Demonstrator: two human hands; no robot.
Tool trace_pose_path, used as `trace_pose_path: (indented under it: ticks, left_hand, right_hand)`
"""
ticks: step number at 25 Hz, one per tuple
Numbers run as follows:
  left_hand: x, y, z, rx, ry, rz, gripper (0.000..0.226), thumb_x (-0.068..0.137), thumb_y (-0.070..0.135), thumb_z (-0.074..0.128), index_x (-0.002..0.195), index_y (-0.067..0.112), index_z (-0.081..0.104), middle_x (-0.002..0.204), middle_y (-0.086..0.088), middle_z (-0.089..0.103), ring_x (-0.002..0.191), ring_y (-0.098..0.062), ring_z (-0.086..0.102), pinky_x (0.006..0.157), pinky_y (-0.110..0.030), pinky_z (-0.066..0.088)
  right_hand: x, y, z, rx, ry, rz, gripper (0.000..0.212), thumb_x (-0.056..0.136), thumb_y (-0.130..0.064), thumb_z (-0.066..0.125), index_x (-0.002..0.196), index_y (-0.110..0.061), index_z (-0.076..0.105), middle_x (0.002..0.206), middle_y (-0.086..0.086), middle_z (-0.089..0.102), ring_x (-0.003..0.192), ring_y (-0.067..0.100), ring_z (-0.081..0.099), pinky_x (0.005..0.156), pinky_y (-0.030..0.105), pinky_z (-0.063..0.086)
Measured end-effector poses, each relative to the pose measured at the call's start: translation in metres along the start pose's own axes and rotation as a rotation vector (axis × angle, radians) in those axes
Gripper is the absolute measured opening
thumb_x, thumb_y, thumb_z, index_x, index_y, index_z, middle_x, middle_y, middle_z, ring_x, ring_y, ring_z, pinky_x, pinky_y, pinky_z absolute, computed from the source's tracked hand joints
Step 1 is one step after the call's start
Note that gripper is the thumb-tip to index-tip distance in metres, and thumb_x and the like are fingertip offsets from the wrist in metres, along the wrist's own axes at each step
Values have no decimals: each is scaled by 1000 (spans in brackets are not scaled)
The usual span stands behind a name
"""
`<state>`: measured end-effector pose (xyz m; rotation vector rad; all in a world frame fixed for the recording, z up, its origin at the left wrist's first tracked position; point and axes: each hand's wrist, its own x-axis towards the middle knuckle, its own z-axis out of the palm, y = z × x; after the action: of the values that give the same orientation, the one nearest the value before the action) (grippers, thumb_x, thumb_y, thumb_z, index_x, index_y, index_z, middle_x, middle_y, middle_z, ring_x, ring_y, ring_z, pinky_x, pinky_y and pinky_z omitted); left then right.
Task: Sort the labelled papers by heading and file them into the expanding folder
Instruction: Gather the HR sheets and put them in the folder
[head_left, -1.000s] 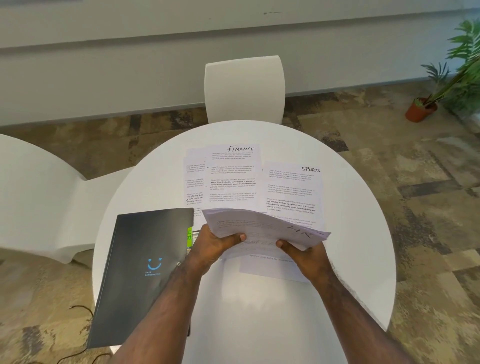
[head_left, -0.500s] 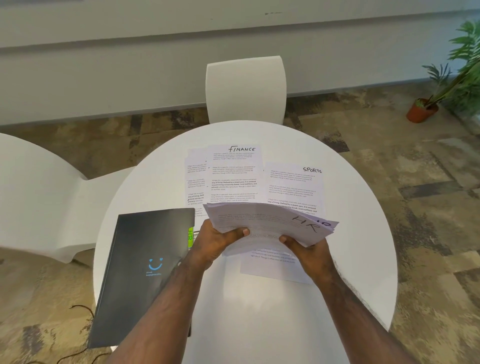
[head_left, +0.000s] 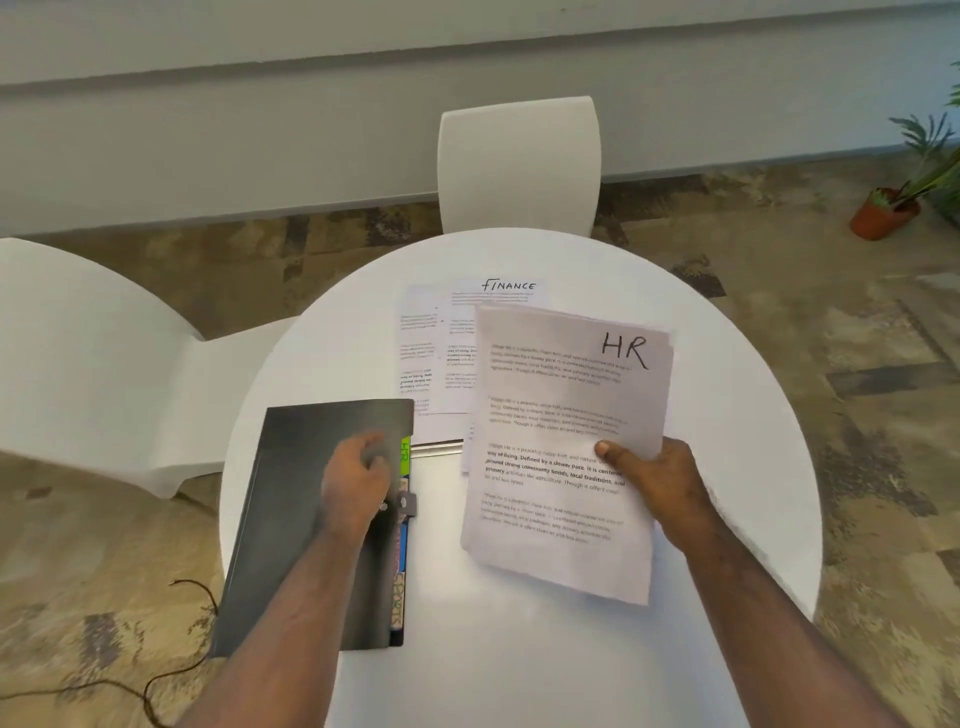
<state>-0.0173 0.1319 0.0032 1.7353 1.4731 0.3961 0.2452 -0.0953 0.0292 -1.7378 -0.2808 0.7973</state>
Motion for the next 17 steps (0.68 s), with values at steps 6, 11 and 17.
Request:
trace_pose_path:
  ticks: [6, 11, 17]
  left_hand:
    - [-15, -62, 10, 667, -202, -190, 86, 83, 58, 64, 152, 25, 25, 164, -6, 7, 150, -34, 8, 111, -66, 26]
    - [-15, -55, 16, 704, -214, -222, 97, 77, 67, 62, 153, 26, 18, 165, -6, 3, 150, -36, 7, 109, -66, 27]
    - [-12, -54, 18, 707, -234, -173, 85, 88, 47, 57, 155, 19, 13, 164, -14, 7, 146, -44, 17, 110, -55, 37]
  right_hand:
    - [-11, 23, 4, 9, -15, 97, 27, 76, -18, 83, 101, -11, 75, 86, 2, 79, 79, 22, 76, 75, 36, 59]
    - [-18, 29, 14, -22, -75, 102, 24, 77, -21, 82, 100, -16, 75, 89, -2, 79, 82, 17, 76, 76, 35, 58]
    - [-19, 31, 26, -42, -86, 118, 20, 77, -21, 82, 95, -20, 75, 85, -5, 79, 79, 15, 76, 74, 34, 58]
